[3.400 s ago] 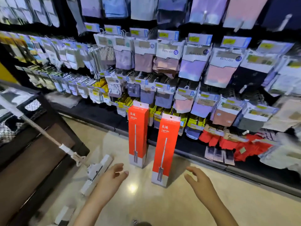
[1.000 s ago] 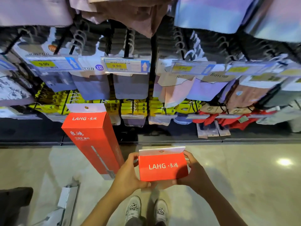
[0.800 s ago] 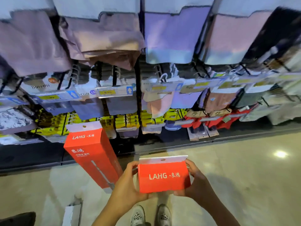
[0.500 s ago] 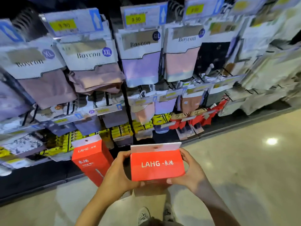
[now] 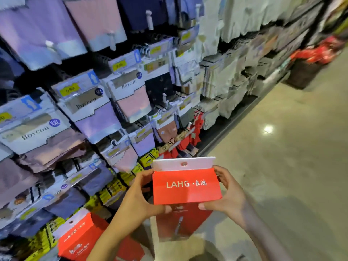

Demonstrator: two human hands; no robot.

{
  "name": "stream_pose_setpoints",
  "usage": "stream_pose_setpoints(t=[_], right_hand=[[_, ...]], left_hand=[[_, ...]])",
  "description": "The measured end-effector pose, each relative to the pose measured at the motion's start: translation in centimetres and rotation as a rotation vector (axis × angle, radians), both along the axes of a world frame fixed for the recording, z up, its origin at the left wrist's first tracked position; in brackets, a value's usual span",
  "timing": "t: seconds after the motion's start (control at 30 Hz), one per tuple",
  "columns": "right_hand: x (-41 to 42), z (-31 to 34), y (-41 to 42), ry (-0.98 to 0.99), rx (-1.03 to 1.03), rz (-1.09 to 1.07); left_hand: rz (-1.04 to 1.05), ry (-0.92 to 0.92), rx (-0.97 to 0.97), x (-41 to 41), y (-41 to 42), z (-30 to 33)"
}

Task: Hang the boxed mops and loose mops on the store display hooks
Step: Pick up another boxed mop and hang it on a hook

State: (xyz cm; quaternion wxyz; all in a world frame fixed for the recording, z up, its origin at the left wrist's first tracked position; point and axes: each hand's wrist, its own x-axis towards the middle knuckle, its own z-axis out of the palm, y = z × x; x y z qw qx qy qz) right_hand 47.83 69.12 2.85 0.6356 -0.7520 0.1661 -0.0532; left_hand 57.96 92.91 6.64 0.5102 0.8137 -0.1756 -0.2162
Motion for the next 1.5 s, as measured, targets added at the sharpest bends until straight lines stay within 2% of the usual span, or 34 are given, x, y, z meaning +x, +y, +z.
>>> stream_pose_setpoints(t=[0.4, 0.67, 0.9, 1.27, 1.5], right_hand=[[-11.6, 2.8, -13.8, -0.081, -0.066, -0.348], [-23.0, 2.9, -24.8, -0.067, -0.106, -0.631], [-32.0, 4.2, -31.1, -0.096, -0.149, -0.926], [-38.5, 6.4, -42.0, -0.045, -0.239, -1.338], [-39.7, 7.5, -50.2, -0.062, -0.232, -1.57]], left_hand=[[-0.326, 0.026, -0.045, -4.2, -18.9, 3.3], [-0.61, -0.008, -0.074, -11.3, -35.5, 3.8], [-0.889, -0.014, -0.096, -17.7, -48.3, 4.1], [-1.221, 0.165, -0.216, -24.0, -69.2, 3.0], [-1.437, 0.207, -0.259, -26.7, -83.0, 3.6]])
